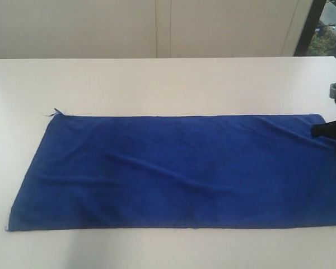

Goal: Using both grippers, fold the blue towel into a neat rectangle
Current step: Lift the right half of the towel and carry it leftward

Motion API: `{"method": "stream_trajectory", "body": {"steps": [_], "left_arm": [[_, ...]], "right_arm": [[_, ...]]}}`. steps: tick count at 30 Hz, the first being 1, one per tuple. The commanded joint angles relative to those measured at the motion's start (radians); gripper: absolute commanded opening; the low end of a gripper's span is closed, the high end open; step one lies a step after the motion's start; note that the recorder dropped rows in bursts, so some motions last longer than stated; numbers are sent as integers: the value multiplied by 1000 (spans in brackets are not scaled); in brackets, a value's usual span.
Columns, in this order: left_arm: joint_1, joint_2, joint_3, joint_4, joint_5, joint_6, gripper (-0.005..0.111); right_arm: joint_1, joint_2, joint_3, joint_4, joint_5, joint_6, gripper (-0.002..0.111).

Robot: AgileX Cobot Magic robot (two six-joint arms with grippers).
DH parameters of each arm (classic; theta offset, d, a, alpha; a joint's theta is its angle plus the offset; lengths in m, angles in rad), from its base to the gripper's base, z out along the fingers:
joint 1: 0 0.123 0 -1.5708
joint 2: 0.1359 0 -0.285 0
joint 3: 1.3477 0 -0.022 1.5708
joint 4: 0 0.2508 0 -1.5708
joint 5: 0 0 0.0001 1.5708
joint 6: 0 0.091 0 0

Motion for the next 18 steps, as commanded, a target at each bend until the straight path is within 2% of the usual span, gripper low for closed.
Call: {"method": "stream_trajectory", "body": {"steps": [1,10,13,18], "left_arm": [[-7,-8,8,-3,1,-5,0],[-7,-8,8,-3,1,-5,0],[-7,-8,8,-3,1,-5,0],[-7,-8,8,-3,1,-5,0]], "right_arm": [[-68,-1,-36,-25,15,11,0],[-161,-1,-76,-62,14,30,0],[-161,-1,-96,-53,22,30,0],[-111,-45,-156,12,133,30,0]]}}
